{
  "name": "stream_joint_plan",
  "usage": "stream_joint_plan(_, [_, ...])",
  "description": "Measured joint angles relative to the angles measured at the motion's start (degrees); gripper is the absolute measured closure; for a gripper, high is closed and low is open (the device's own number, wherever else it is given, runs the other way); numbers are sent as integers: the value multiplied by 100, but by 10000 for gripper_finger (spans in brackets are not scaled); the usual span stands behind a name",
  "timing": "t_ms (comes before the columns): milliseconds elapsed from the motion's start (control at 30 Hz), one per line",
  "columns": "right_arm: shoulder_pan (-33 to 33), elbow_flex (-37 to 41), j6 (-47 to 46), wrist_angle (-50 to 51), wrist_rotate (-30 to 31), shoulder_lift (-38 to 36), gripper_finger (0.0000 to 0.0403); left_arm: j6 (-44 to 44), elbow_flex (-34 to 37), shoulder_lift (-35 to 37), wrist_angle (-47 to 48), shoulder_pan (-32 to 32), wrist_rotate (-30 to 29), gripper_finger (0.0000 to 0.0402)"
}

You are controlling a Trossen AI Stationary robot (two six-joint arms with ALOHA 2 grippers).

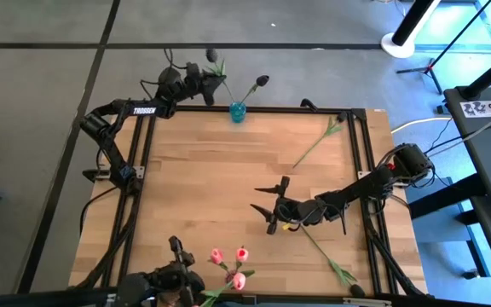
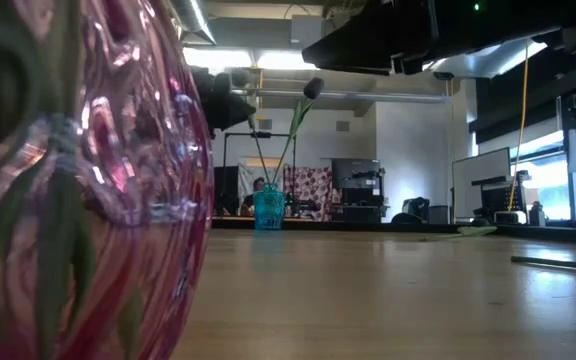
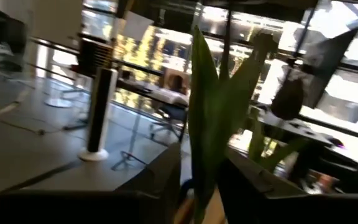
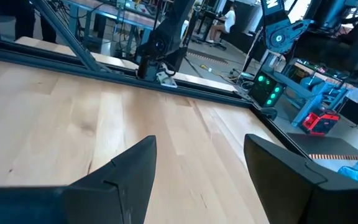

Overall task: Sort flowers into vase by color
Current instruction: Put the middle black flower into the blue vase

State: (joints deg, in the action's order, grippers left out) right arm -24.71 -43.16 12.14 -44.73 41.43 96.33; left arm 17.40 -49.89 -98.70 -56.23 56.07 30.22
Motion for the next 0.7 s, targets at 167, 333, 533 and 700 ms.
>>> stream_joint_plan(167, [0, 0, 11, -2, 271, -2, 162, 140, 0, 0, 93, -37, 665, 262])
stream_joint_plan(333, [-7, 0, -55, 28, 505, -22, 162, -197, 0, 221, 980, 107, 739, 236])
stream_joint_plan(533, [-7, 0, -131, 44, 505, -24, 162, -688, 0, 943, 1880, 243, 734, 221])
stream_joint_plan(700, [-7, -2, -238, 167, 754, -116, 162, -1569, 0, 1635, 3349, 302, 110, 214])
